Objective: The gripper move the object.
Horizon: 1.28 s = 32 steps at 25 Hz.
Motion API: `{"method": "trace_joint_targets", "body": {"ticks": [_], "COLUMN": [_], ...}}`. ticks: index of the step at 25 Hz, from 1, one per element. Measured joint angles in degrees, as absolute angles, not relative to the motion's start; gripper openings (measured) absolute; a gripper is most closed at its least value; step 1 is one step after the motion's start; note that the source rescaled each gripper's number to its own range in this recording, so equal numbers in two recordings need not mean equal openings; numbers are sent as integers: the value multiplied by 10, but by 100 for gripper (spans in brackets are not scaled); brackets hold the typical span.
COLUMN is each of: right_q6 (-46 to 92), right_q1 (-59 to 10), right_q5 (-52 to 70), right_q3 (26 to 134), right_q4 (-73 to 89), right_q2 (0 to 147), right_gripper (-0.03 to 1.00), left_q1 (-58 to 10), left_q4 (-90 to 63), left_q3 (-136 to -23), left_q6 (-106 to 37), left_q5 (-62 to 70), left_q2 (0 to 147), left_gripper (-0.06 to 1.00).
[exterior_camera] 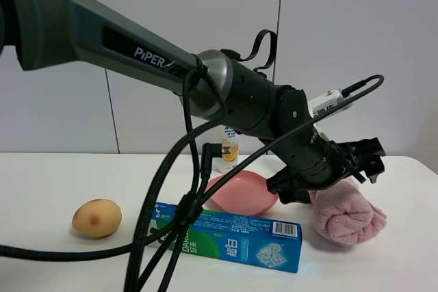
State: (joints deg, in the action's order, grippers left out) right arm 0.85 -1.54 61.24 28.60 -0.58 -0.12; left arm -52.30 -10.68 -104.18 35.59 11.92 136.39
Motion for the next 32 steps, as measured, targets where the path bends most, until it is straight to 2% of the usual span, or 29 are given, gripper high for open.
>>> {"method": "trace_joint_targets", "body": {"ticks": [8, 15, 24, 32], "right_q6": [9, 9, 9, 9], "right_q1": [-15, -15, -15, -15], "right_q5": [612, 612, 612, 612], "right_q3": [286, 286, 286, 286], "right_q4": [-6, -6, -6, -6], "right_q2": [-1, -1, -1, -1], "right_gripper": [100, 100, 100, 100], "left_q1": [-523, -523, -527, -458], "left_q4": [-105, -31, 135, 172], "left_q3": [-1042, -1042, -1042, -1042], "left_q6": [356, 336, 164, 115], "left_q5": [126, 159, 272, 337], "left_q2": [1354, 1264, 1133, 1083], "left_gripper": [99, 99, 99, 100]}}
